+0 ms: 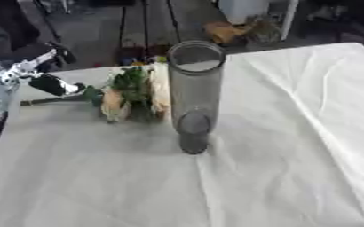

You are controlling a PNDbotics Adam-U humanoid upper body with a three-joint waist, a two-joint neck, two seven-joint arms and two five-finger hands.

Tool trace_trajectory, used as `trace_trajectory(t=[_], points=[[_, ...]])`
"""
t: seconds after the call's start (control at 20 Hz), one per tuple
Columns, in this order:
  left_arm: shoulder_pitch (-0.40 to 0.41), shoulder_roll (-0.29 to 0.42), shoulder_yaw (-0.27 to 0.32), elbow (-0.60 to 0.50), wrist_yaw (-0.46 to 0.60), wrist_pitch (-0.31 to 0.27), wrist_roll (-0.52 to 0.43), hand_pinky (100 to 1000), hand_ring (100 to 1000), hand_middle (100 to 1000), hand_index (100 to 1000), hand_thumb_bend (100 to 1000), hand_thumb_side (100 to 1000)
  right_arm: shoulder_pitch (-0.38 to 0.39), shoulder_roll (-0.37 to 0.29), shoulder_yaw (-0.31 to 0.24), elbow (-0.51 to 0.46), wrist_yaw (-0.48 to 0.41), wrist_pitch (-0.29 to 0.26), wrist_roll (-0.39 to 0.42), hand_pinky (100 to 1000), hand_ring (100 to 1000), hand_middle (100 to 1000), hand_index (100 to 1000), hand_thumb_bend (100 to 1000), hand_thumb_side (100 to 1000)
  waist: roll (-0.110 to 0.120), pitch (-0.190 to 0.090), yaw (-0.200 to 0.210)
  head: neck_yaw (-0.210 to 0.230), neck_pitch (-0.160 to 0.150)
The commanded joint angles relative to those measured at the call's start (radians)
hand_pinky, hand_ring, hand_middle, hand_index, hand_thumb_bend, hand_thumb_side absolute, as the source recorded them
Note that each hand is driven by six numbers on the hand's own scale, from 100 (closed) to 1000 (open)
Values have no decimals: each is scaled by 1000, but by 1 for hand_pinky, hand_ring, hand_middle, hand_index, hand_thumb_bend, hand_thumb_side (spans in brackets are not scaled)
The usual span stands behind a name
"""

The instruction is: Arrange flowers into the vase.

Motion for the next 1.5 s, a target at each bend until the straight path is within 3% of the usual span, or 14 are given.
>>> trace_trajectory(t=[0.05,0.55,1.05,1.5], points=[[-34,19,34,32,-24,-3,8,700,704,686,771,403,270,-23,-20,-2,-15,-9,-2,7,703,744,776,847,100,830,-1,-8,-6,6,-15],[-32,58,60,68,-6,-17,-34,705,684,669,765,325,170,-30,-17,-5,-9,-17,-9,11,704,743,776,848,100,827,6,12,-29,8,-31],[-18,73,50,50,-14,-40,-50,742,713,687,774,318,143,-40,-11,-2,-8,-19,-15,19,705,743,776,849,100,825,16,31,-53,14,-46],[-1,108,39,24,-10,-80,-162,775,736,703,779,345,157,-34,-13,-7,0,-22,-19,17,705,743,775,849,100,824,26,30,-48,9,-37]])
